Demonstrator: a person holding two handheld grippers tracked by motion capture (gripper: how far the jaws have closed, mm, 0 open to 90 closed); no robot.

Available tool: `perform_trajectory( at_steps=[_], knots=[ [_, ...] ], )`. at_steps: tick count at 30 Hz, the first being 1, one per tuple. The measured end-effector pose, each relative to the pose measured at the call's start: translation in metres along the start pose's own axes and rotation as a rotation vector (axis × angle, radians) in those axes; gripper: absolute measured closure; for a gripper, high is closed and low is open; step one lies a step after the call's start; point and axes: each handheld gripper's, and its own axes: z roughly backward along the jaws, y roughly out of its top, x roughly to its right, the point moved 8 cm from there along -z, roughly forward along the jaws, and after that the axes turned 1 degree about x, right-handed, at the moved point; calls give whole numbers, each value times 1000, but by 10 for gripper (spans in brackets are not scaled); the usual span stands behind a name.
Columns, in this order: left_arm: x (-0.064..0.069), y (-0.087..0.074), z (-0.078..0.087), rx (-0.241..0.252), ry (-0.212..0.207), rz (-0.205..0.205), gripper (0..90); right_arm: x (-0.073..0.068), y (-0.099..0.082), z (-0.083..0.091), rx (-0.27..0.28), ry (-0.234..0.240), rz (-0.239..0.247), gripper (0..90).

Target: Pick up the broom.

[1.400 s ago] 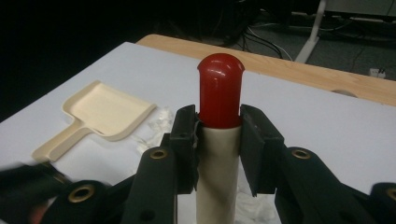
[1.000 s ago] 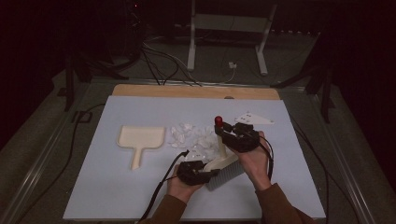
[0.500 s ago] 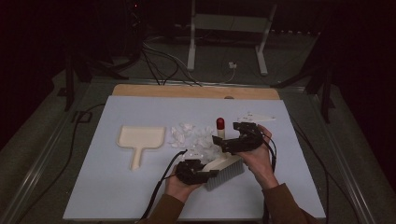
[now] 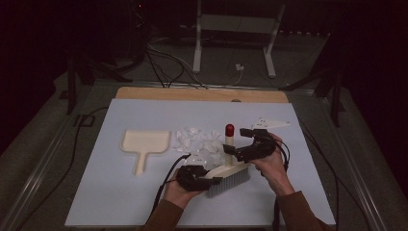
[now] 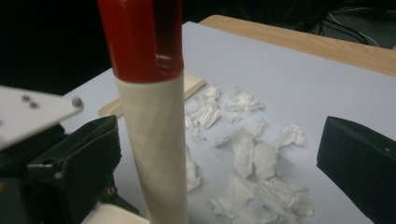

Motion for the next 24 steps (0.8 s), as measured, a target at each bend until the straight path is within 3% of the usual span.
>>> perform_trajectory(
  at_steps=[8,10,12,19,24],
  knots=[
    [-3,-1,12,-25,-24,-56,694,-6,-6,1,-26,62,34,0],
    [-2,-1,15,-28,-34,-68,694,-10,-9,0,-52,80,66,0],
    [-3,0,19,-25,-45,-79,694,-15,-14,-2,-83,110,94,0],
    [-7,4,35,2,-87,-106,694,-21,-25,-6,-148,170,116,0],
    [-8,7,46,26,-117,-122,694,-25,-28,-8,-173,186,136,15]
  ],
)
